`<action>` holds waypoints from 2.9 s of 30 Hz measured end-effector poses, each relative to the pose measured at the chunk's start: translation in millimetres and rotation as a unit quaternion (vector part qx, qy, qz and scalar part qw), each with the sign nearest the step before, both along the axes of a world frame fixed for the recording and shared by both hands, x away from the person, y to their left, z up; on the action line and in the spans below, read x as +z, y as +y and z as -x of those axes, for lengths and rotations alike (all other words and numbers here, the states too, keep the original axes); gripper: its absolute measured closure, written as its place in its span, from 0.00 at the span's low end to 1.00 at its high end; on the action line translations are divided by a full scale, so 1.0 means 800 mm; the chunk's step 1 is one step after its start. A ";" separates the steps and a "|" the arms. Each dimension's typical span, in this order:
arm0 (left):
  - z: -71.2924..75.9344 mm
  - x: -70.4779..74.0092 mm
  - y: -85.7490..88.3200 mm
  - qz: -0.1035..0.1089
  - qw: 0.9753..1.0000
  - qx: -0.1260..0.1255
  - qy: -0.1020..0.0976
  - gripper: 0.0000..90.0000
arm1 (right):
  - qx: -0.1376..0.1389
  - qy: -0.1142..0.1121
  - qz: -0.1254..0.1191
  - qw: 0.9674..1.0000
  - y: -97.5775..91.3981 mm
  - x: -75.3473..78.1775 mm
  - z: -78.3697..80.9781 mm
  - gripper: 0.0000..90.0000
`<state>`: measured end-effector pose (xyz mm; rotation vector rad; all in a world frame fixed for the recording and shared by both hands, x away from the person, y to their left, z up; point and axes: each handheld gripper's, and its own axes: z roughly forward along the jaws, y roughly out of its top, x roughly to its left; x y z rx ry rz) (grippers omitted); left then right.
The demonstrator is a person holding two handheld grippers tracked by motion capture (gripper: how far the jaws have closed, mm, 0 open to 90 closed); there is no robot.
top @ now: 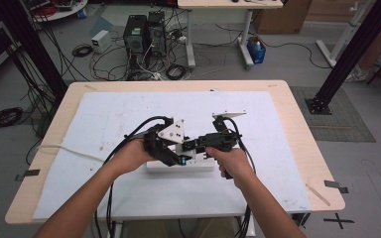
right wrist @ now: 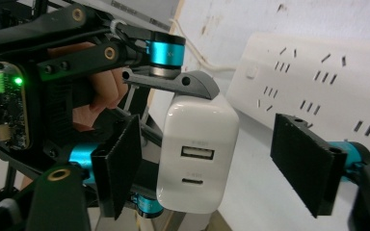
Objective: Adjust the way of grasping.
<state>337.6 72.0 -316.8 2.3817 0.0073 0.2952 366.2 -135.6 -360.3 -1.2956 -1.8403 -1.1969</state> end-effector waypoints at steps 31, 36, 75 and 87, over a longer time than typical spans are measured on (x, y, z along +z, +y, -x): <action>-0.001 0.006 0.008 0.009 0.999 0.034 0.009 0.29 | -0.014 -0.020 -0.004 1.000 -0.006 -0.001 -0.002 0.69; -0.006 0.008 0.033 0.009 0.997 0.068 0.029 0.23 | -0.020 -0.058 0.006 0.998 -0.028 0.003 -0.004 0.69; -0.004 0.002 0.201 -0.070 0.964 0.226 0.122 0.23 | 0.063 -0.251 0.325 0.910 -0.127 0.077 0.007 0.69; -0.003 0.006 0.204 -0.080 0.965 0.220 0.118 0.23 | 0.072 -0.253 0.340 0.903 -0.124 0.082 0.009 0.69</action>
